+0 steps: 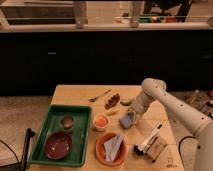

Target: Wipe table surface with sponge

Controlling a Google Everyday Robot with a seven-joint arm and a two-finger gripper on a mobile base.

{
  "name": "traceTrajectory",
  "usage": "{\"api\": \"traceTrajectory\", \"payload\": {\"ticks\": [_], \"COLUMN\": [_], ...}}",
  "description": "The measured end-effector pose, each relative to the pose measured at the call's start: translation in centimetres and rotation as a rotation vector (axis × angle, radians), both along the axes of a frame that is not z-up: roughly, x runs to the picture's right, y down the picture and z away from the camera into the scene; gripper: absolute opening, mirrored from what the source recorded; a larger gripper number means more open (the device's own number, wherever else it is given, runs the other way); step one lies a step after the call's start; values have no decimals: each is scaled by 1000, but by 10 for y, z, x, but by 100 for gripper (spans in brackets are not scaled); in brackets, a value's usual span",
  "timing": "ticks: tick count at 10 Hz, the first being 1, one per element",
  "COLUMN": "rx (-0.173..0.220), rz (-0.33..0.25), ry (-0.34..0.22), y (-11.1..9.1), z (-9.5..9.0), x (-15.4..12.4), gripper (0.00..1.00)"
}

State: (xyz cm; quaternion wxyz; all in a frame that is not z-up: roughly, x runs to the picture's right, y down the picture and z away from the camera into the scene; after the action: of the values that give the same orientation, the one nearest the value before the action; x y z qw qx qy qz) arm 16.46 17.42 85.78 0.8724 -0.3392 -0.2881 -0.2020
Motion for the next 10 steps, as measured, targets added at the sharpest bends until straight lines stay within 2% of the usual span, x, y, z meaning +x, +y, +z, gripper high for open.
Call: {"api": "traceTrajectory", "payload": {"ticks": [1, 3, 5, 8, 10], "rx": [0, -2, -9, 14, 32], "rz": [-8, -11, 3, 52, 57], "ry": [4, 26, 71, 136, 144], "y": [6, 9, 11, -5, -18], "z": [-4, -1, 3, 16, 24], "x": [8, 27, 52, 69, 64], "gripper": [0, 0, 0, 0, 0]}}
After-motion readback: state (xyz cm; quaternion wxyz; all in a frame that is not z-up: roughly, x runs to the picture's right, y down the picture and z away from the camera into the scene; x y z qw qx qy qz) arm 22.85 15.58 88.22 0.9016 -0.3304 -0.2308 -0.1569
